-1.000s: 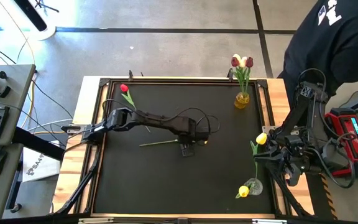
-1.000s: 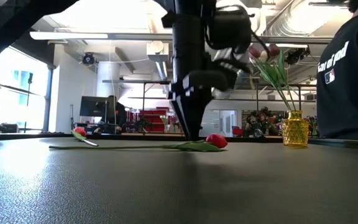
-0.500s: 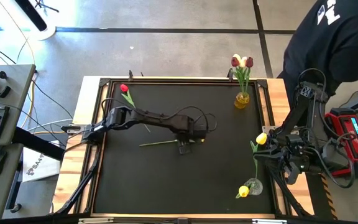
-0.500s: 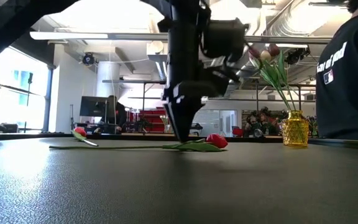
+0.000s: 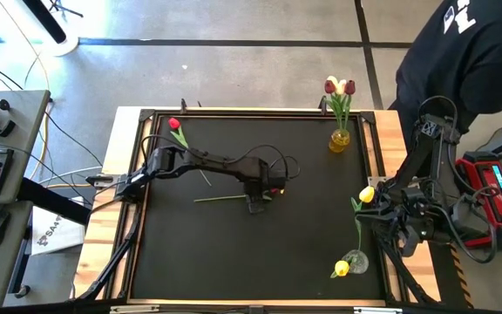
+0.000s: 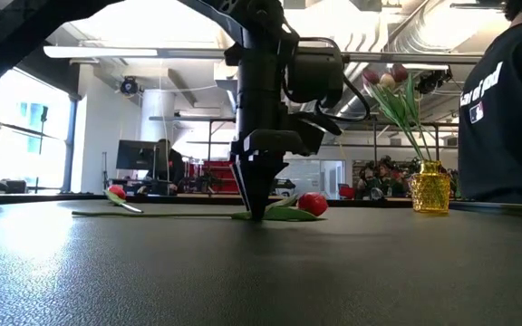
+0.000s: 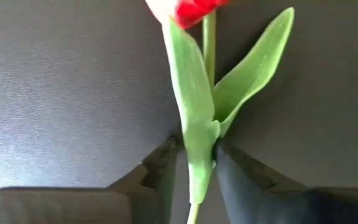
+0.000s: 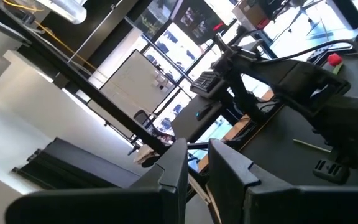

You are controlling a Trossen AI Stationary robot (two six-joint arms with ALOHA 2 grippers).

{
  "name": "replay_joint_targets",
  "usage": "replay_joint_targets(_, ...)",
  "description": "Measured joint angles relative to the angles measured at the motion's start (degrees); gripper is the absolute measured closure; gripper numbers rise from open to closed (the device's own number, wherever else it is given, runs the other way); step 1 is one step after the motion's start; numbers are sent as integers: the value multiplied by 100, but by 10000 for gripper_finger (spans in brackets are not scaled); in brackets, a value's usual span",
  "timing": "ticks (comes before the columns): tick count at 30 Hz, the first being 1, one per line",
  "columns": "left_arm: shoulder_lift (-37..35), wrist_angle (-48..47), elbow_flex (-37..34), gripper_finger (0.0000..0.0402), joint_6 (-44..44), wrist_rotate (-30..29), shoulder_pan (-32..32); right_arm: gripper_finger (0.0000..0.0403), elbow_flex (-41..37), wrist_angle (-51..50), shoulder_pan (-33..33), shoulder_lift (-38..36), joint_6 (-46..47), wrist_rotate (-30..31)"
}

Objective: Sort flowers into vase by color
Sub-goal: Put the bottom red flower into the transparent flower vase

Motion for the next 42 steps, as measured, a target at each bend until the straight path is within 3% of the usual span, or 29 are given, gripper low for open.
replay_joint_targets(8, 49, 24, 278, 394, -62, 157, -43, 353, 0, 24, -1, 0, 0, 185)
replay_joint_targets(16, 80, 291, 787, 398, 39, 1111, -16, 353, 0, -152, 19, 0, 0, 210)
replay_joint_targets(30, 58, 148, 3019, 401, 223, 1477, -67, 353, 0, -251, 52, 4, -175, 381)
replay_joint_targets(34, -275, 335, 2924, 401, 282, 1648, -3, 353, 0, -362, 53, 4, -239, 925)
replay_joint_targets(42, -793, 732, 2925, 401, 292, 1725, 180, 351, 0, -777, -440, -31, -289, 931)
